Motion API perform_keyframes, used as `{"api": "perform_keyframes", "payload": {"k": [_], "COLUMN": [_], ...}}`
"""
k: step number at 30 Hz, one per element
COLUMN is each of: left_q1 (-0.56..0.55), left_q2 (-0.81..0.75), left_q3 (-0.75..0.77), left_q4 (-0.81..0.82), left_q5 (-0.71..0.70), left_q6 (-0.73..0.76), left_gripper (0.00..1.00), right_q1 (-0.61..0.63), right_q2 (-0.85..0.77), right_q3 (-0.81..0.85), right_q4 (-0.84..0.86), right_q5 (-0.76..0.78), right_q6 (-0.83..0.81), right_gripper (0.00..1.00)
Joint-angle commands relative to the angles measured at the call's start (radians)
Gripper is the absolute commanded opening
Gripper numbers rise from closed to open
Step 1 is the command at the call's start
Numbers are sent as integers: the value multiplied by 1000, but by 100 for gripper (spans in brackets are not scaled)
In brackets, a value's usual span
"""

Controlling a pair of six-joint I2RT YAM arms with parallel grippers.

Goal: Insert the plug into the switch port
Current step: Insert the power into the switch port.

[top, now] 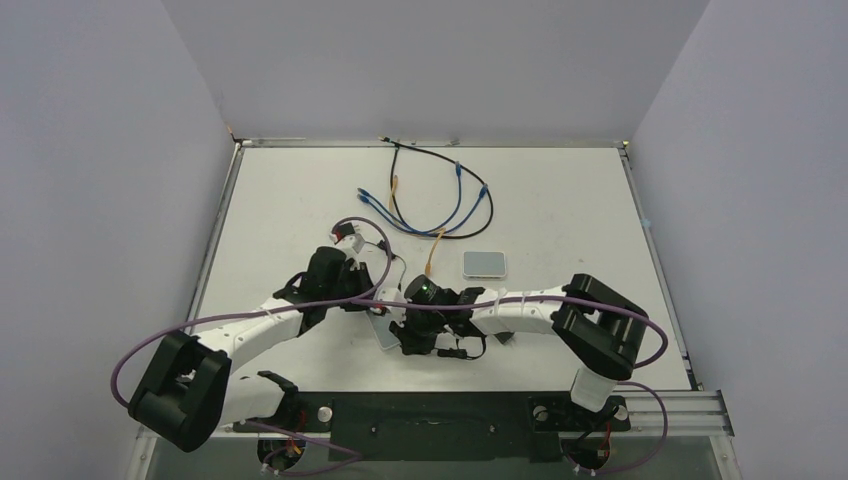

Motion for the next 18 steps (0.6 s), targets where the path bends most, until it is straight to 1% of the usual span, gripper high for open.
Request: {"api": "perform_keyframes", "payload": {"k": [1,8,13,18], "left_q1": [-81,-81,-82,-86], "left_q2": [-17,-16,2,15], "left_q3": [-37,-55,-61,-65], "left_q4": [-99,-97,-94,-88], "left_q5": [291,292,295,300], "left_q6": [-81,-88,-93,-98], "left_gripper": [11,10,10,10], "right_q1": [-47,-65,-82,-96], "right_q2": [-76,-126,-165,-199], "right_q3": [38,-31,-80,-119], "right_q4": [513,544,560,570], "right_q5": [194,255,259,232], "right_q6": [-5,11,11,4], "right_gripper": [0,0,0,0]}}
